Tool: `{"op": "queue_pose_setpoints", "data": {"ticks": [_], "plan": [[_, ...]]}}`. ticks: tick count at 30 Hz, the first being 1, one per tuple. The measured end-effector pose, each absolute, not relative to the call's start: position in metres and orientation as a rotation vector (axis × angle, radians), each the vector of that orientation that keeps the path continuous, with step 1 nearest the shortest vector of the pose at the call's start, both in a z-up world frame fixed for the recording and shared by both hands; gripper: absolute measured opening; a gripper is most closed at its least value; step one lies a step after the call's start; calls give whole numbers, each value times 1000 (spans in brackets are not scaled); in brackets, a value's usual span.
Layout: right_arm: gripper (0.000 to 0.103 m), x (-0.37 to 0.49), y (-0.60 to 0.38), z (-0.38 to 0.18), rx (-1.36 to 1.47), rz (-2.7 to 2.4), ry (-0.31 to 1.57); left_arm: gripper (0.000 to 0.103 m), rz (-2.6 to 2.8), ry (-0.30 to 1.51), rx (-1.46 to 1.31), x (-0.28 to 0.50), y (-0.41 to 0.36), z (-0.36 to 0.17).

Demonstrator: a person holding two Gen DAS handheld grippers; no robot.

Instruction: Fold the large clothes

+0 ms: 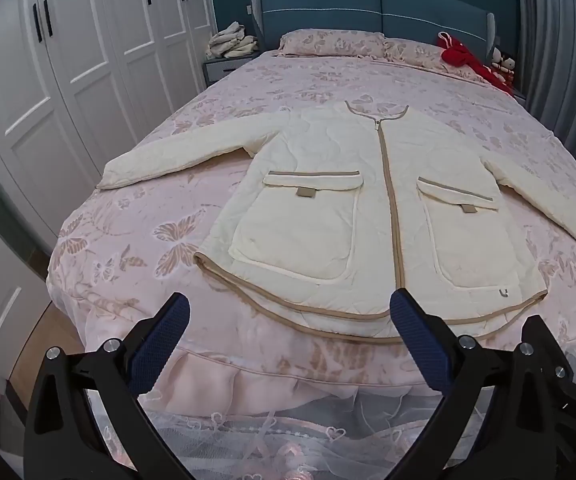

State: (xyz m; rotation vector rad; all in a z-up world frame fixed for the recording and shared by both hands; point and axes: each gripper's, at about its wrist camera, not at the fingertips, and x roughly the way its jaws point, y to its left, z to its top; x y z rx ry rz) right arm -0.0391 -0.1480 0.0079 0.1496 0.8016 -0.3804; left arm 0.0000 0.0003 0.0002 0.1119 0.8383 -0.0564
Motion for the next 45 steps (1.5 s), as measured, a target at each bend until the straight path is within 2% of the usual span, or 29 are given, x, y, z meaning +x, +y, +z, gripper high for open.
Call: {"op": "queue_pose_setpoints", "data": {"ticks": [45], "plan": [[98,-44,-146,13,143,-396,788,98,-40,810,132,-5,1,9]]}}
